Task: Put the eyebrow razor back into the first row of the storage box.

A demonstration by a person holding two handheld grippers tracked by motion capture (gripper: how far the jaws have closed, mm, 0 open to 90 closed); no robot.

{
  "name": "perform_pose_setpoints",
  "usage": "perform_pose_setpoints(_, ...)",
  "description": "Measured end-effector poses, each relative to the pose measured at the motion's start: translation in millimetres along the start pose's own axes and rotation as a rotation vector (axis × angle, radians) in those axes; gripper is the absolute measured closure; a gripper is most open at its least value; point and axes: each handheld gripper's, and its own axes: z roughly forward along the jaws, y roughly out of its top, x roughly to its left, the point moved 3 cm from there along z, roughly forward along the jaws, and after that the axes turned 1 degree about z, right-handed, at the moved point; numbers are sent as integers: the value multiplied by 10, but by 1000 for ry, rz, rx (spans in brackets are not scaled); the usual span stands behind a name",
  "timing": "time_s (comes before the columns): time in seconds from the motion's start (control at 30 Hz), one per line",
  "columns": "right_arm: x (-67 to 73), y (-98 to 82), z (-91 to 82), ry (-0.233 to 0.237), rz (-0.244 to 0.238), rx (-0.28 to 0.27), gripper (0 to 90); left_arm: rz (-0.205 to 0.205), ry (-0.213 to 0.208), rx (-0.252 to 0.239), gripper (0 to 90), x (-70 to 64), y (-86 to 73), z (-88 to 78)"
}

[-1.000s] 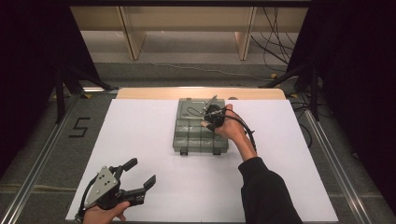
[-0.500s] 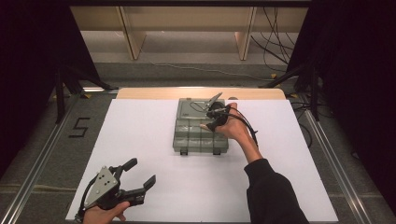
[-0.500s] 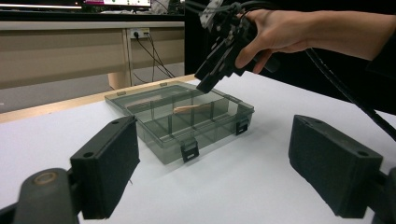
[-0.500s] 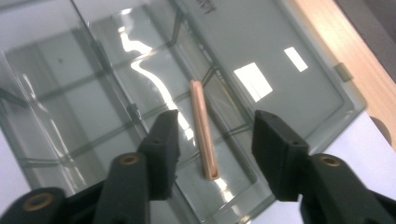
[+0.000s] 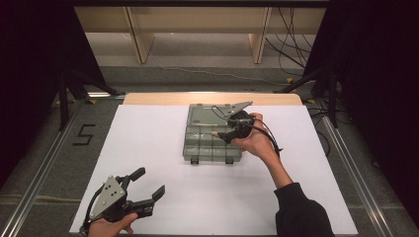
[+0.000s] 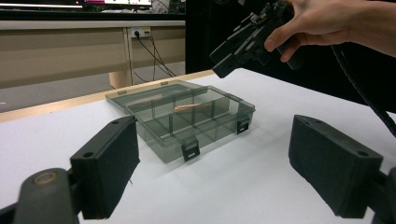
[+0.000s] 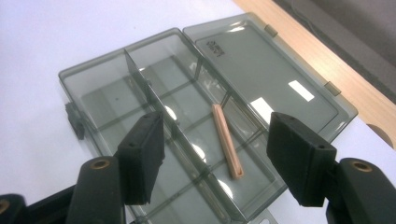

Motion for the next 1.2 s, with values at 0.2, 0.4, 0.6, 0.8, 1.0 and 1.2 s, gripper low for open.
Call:
perform_pose_setpoints(0.2,49,-69,-83,-8,27,-39,347,-2,-5,-8,161,0,-1,6)
perform_pose_setpoints(0.4,124,-113,-159,20,34,-52,331,2,-2,-3,161,-4,5,-5)
perform_pose_setpoints(0.6,153,-170,-210,9,35,-69,330,2,-2,-5,161,-8,9,-7)
perform_pose_setpoints(0.8,167,-257,-287,12,42,-71,328,-1,-1,-8,161,-15,13,-12)
perform_pose_setpoints(1.0,176,-354,-359,9,63,-92,322,-3,-1,-9,161,-19,14,-12)
perform_pose_setpoints(1.2,185,-413,-420,11,78,-102,315,-2,-2,-9,161,-20,14,-11)
